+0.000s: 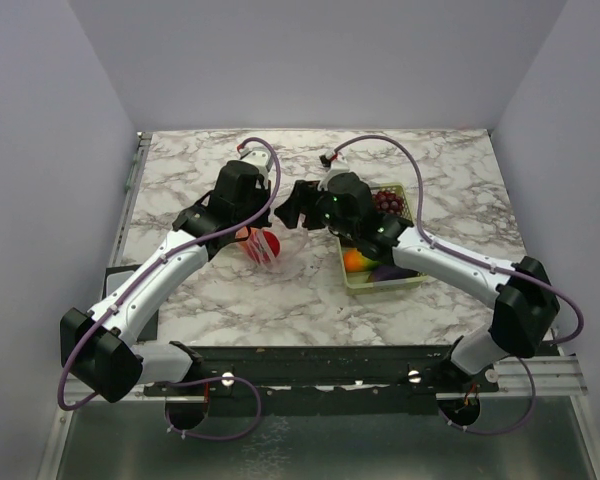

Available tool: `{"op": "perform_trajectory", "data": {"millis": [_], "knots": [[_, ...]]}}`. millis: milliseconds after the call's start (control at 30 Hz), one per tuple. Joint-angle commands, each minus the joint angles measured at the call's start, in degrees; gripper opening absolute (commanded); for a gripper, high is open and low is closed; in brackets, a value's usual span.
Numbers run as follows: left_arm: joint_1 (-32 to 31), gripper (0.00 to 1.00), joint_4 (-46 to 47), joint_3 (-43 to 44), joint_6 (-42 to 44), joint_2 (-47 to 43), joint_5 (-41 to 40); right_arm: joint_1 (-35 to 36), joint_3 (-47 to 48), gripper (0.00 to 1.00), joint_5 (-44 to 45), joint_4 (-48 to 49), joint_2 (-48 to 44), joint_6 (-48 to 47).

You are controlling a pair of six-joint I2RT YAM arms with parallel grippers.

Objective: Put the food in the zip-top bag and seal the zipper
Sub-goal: Place the fake vegetable in the zipper food storage bag, then adjust the zipper food storage bag at the center of the board.

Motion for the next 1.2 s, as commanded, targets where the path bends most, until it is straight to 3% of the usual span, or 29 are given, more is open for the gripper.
{"op": "perform_trajectory", "data": {"millis": [0,367,833,1033,1167], "knots": [[-0.13,0.0,0.71,-0.69,-0.58,-0.67,0.62,0.36,-2.82,0.75,-1.42,-3.29,-4.69,0.65],[-0.11,0.0,0.71,-0.69,-0.62,-0.92,0.45,0.31,-9.71,0.73,0.55,-7.37,-9.26,3.99],[-0.13,0.0,0.72,-0.69,-0.59,-0.67,0.61,0.34,-12.81,0.7,-3.58,-1.66,-3.84,13.57],[-0.1,0.0,0.7,-0.69,-0.59,-0.66,0.7,0.3,-10.83,0.61,-3.31,-1.65,-0.51,15.42],[-0.13,0.0,0.7,-0.67,-0.58,-0.77,0.84,0.31,-9.94,0.48,-2.83,-1.65,0.47,15.73]]}}
